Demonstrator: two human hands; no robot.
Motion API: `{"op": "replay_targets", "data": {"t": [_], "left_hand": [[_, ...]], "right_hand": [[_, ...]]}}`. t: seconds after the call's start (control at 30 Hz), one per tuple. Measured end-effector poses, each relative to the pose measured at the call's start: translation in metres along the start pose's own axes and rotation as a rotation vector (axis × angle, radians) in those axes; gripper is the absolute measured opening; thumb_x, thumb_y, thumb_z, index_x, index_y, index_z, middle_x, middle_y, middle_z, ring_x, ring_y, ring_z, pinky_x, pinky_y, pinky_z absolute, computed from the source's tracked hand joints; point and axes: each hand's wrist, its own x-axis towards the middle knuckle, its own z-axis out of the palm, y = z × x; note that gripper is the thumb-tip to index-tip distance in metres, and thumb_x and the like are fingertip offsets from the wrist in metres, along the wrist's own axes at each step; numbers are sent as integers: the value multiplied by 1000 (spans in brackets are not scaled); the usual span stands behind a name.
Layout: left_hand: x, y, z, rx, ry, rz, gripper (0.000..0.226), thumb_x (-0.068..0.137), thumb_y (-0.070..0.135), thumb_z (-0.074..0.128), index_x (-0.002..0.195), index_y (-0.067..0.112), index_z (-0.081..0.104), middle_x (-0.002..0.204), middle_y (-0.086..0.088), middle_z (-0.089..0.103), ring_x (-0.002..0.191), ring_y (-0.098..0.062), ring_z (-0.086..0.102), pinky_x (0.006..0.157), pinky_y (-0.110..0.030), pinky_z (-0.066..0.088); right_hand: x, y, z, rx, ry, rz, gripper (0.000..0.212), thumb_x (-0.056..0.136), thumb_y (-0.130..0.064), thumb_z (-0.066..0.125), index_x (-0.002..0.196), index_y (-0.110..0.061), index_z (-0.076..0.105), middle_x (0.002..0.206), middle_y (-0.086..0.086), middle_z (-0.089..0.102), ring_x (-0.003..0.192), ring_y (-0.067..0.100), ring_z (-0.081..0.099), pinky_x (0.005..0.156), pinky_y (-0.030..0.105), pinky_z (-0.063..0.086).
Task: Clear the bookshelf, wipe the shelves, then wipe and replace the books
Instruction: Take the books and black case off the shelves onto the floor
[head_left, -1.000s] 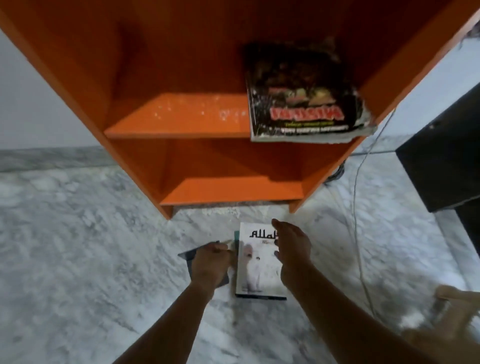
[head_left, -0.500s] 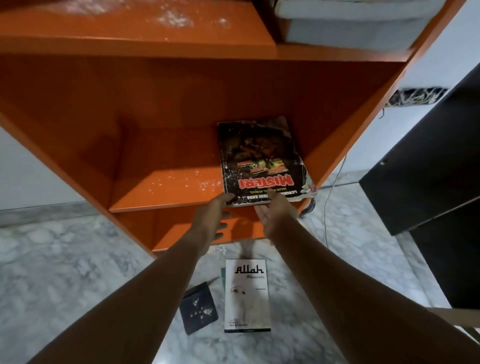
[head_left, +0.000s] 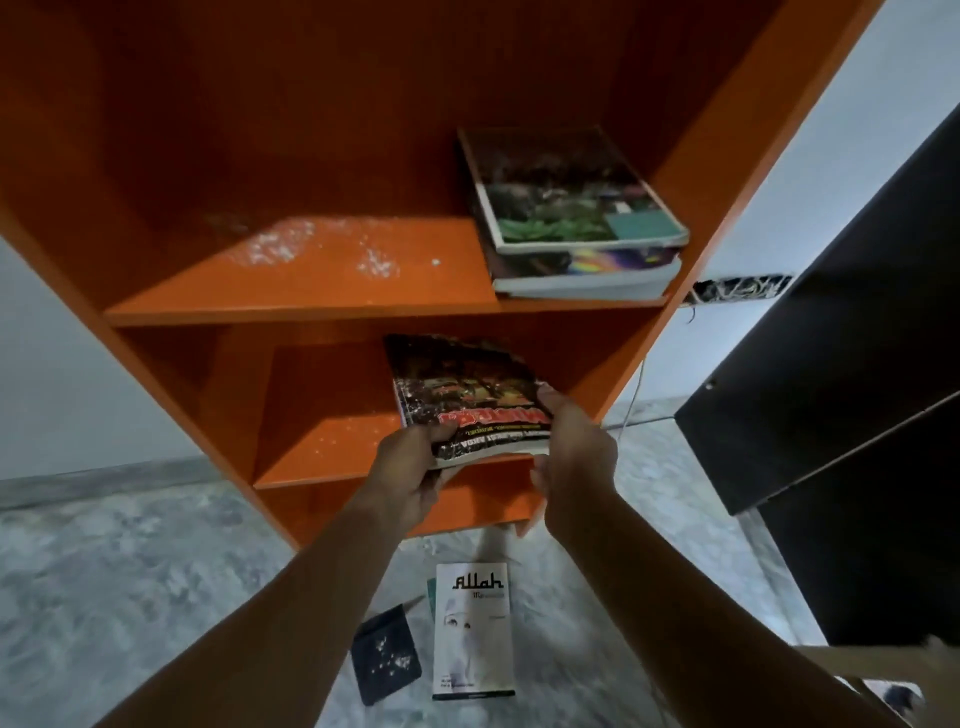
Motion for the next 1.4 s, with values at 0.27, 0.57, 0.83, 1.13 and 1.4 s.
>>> {"op": "replay_targets", "data": {"t": [0.27, 0.57, 0.83, 1.13, 1.4], "left_hand": [[-71, 41, -11, -28, 50, 110, 17, 96, 0, 60, 110, -10, 64, 87, -15, 74, 71, -21, 74, 56, -27, 60], [-108, 48, -15, 118, 21, 172, 20, 95, -1, 62, 111, -12, 62, 92, -18, 73, 74, -24, 72, 62, -31, 61], [-130, 31, -36, 101, 50, 134, 13, 95, -3, 61, 107, -6, 65, 93, -19, 74, 89, -33, 68, 97, -50, 52], [-162, 24, -42, 254, 82, 117, 20, 95, 0, 63, 114, -4, 64, 98, -14, 70, 74, -22, 68, 63, -32, 58], [-184, -30, -57, 263, 126, 58, 30, 92, -4, 63, 120, 5, 62, 111, -14, 73, 93, -27, 70, 71, -35, 55]], "right_hand": [[-36, -118, 35, 437, -155, 2, 91, 77, -58, 80, 146, -17, 38, 126, 16, 55, 111, 38, 63, 91, 46, 59], [-31, -138, 39, 194, -114, -37, 35, 79, -44, 71, 100, -17, 64, 111, 9, 67, 101, 32, 67, 98, 48, 55], [-67, -93, 14, 410, -116, 2, 58, 83, -20, 77, 134, -14, 49, 111, 10, 58, 92, 22, 56, 88, 38, 50], [-86, -33, -33, 749, -346, 93, 55, 83, -17, 78, 134, -11, 58, 130, 27, 63, 109, 46, 68, 91, 64, 55], [-110, 41, -106, 733, -194, 92, 17, 89, -9, 48, 91, -13, 64, 74, 7, 69, 64, 25, 69, 67, 34, 59]]}}
